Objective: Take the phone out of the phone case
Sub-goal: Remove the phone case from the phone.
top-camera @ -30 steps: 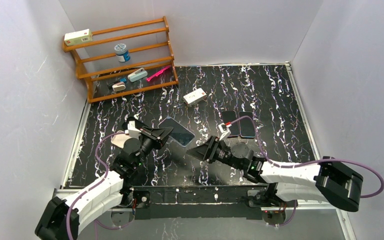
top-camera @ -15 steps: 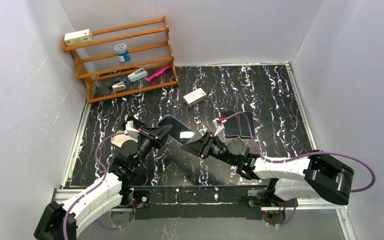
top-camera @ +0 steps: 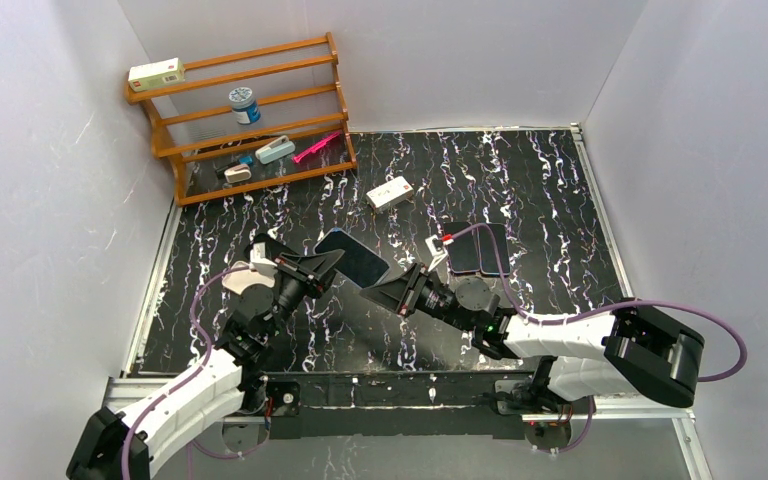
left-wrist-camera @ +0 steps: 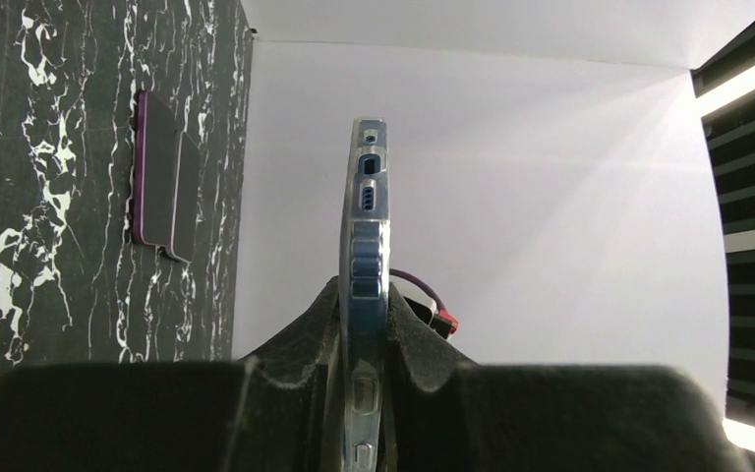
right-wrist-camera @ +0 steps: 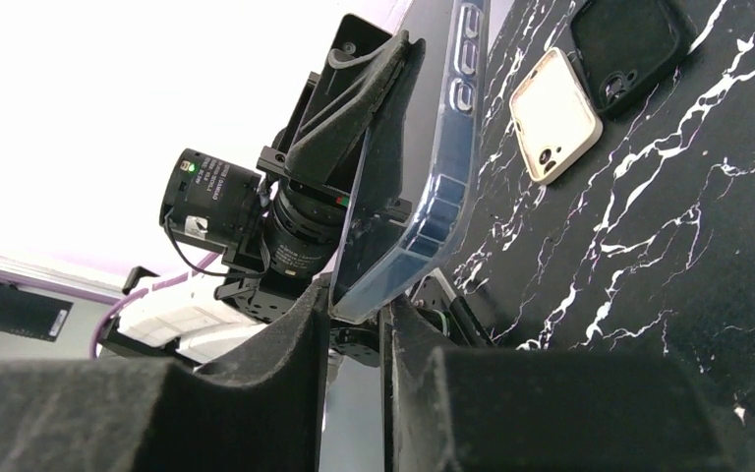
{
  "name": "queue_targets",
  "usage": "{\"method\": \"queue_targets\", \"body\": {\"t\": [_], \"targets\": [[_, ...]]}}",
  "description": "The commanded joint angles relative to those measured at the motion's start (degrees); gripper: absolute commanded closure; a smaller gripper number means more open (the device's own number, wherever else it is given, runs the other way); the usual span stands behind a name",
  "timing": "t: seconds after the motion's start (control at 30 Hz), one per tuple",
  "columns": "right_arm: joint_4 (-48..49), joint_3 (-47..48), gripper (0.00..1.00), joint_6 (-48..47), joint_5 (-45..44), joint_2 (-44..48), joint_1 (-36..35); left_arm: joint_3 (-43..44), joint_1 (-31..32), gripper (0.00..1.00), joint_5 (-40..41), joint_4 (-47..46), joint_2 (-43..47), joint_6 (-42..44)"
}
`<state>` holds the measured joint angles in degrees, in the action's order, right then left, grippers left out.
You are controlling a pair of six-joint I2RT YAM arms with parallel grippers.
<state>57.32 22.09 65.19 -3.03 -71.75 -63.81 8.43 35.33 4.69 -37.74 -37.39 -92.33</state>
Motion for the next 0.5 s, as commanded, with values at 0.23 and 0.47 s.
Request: {"method": "queue_targets", "body": {"t": [0.23,0.47], "targets": [[-0.31,0.93,0.99,-20.64,2.68,0.89,0.85,-0.52,0.53,1.00,-3.01,-3.31,-0.93,-6.10],[0.32,-0.46,0.99,-29.90,7.33,-0.17,4.08,0.41,0.70,1.00,-5.98,-3.13,-0.63,-8.21]]}}
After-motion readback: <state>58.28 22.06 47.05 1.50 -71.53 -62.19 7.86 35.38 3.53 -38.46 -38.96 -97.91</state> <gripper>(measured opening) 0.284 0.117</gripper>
